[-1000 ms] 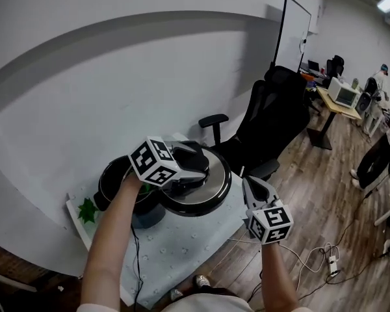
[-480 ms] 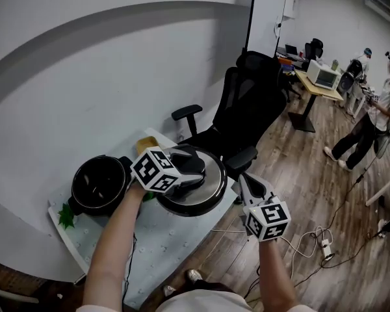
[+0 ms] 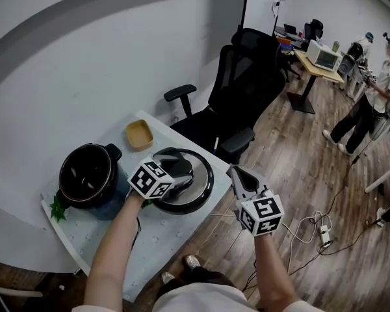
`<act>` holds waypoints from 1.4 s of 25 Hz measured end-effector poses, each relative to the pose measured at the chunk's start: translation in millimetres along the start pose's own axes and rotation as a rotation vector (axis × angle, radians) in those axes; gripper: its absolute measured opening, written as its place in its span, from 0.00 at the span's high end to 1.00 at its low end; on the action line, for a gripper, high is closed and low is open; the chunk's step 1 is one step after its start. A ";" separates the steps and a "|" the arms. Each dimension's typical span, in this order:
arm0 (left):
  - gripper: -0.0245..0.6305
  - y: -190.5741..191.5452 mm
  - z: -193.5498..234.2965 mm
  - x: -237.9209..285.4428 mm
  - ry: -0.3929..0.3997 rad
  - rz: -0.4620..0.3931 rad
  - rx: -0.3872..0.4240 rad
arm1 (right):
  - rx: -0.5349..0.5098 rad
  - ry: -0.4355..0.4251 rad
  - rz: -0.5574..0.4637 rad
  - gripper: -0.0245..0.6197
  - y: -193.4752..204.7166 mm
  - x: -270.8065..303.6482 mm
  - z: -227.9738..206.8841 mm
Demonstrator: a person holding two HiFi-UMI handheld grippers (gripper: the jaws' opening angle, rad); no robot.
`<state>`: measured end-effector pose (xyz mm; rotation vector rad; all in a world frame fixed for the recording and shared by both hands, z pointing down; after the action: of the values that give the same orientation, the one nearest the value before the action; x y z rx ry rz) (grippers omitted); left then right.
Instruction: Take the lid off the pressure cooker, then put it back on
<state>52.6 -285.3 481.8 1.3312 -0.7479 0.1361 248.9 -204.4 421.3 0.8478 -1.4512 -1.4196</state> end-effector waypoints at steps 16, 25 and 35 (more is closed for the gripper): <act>0.54 77.7 35.1 47.9 -0.111 0.022 -0.126 | 0.021 -0.038 0.095 0.96 39.8 34.7 0.4; 0.54 86.2 43.2 67.7 -0.142 0.055 -0.101 | 0.015 -0.036 0.099 0.96 37.5 47.7 -1.1; 0.54 88.6 41.3 70.2 -0.159 -0.001 -0.069 | 0.022 -0.046 0.103 0.96 37.5 57.7 -0.2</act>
<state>45.2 -321.6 596.3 1.2865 -0.8781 0.0033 233.1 -253.9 466.2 0.7474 -1.5253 -1.3560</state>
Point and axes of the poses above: the fingertips, and each gripper's own axes: x forward along the fingers, z to its left, y out of its underside, the point moved 6 cm from there along -x, backward along the fingers, and after that the axes turned 4 degrees about y, right-handed, at the moved point
